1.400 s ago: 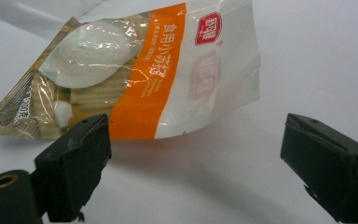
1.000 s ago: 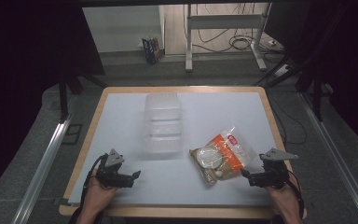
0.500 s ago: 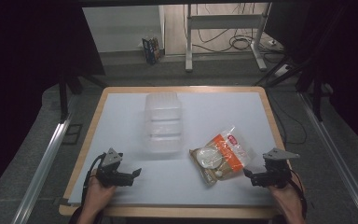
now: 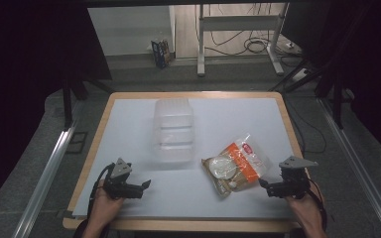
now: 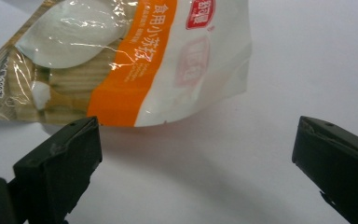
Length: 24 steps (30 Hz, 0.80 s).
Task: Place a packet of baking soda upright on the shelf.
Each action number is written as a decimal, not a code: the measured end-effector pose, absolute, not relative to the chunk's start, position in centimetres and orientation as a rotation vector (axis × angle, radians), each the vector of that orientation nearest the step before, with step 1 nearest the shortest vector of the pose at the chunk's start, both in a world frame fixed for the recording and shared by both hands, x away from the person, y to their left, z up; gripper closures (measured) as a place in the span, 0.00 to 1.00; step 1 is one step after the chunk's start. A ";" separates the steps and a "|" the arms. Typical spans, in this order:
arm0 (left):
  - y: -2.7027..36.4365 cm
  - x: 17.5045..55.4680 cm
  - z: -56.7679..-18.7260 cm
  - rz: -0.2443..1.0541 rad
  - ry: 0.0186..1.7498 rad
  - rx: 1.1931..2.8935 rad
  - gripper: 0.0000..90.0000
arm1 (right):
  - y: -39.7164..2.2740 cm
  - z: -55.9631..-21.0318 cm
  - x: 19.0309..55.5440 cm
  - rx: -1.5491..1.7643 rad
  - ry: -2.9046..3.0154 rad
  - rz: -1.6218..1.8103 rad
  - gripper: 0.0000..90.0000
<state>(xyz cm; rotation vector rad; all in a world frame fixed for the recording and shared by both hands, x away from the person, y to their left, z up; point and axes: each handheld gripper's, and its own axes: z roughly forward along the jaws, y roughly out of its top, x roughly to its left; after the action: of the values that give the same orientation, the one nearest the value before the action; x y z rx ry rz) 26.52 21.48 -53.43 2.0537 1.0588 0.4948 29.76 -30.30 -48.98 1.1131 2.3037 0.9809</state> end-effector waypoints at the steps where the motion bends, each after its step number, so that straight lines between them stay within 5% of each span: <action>1: 21.4 26.5 -53.5 0.500 1.055 2.065 0.04 | -30.2 -48.9 29.8 1.113 2.304 0.985 0.01; 24: 21.2 26.4 -53.6 0.500 1.035 2.101 0.05 | -29.1 -48.2 32.3 1.239 2.340 0.998 0.07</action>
<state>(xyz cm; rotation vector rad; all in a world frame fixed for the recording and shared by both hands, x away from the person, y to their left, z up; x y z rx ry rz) 26.38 21.21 -53.59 2.1005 1.0353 0.5000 32.31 -29.13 -48.21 1.2392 2.3400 0.9976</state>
